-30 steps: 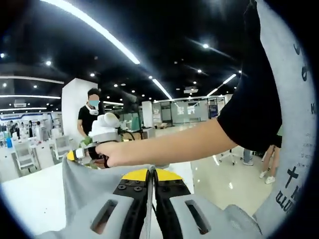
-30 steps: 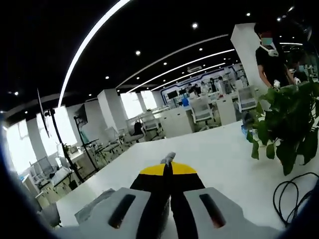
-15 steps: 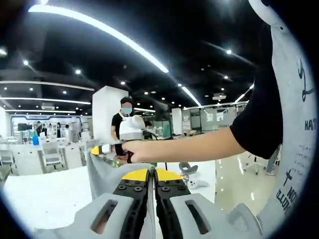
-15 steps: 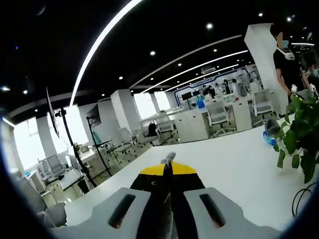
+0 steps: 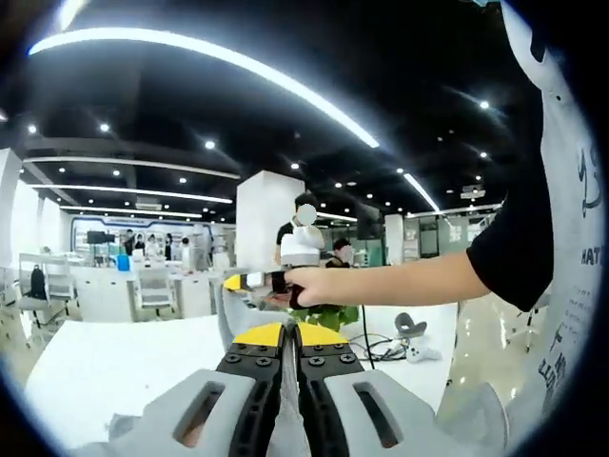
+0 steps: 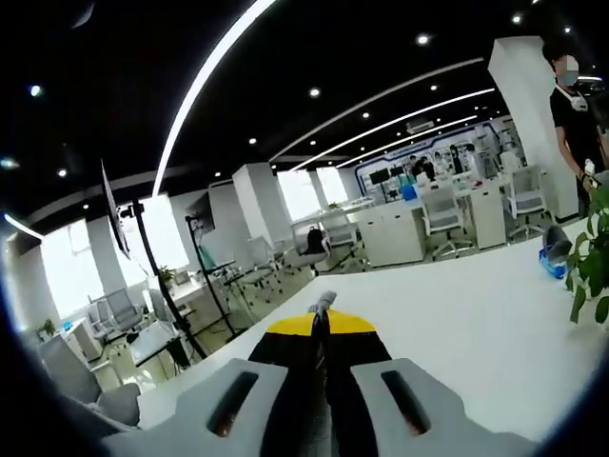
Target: Fold the towel on the table until its edges align and the towel forms a compact rectangular stack.
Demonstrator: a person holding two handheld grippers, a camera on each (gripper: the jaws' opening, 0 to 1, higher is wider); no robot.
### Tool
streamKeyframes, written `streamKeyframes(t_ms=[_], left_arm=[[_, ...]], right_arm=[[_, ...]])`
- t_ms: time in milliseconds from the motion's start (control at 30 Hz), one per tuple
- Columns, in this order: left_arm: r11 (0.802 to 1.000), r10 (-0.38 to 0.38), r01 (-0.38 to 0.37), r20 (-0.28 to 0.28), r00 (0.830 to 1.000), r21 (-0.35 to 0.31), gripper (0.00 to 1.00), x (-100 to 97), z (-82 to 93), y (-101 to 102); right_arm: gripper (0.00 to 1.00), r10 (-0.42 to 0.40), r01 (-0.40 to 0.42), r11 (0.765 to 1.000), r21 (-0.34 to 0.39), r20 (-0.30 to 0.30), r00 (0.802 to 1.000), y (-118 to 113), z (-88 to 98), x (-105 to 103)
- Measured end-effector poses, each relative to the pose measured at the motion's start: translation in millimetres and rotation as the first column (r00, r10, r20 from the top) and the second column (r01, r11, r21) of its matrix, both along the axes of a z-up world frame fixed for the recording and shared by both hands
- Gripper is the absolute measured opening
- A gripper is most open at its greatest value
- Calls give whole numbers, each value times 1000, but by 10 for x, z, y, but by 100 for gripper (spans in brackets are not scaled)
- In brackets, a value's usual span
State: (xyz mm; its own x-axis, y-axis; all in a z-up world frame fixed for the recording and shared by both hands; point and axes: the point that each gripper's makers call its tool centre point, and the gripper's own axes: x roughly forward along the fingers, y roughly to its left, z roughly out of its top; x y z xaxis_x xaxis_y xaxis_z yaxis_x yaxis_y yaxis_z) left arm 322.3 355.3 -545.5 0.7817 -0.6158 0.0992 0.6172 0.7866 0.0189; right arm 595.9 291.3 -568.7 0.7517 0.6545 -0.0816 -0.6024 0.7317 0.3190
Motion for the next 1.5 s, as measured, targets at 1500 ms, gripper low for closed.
streamKeyframes(t_ms=[1500], left_arm=[[928,372,-362,-254,893,87,4,-61,-1126,1518]], right_arm=[[0,161,-178,976,-122,-137,977,1501,-871,48]])
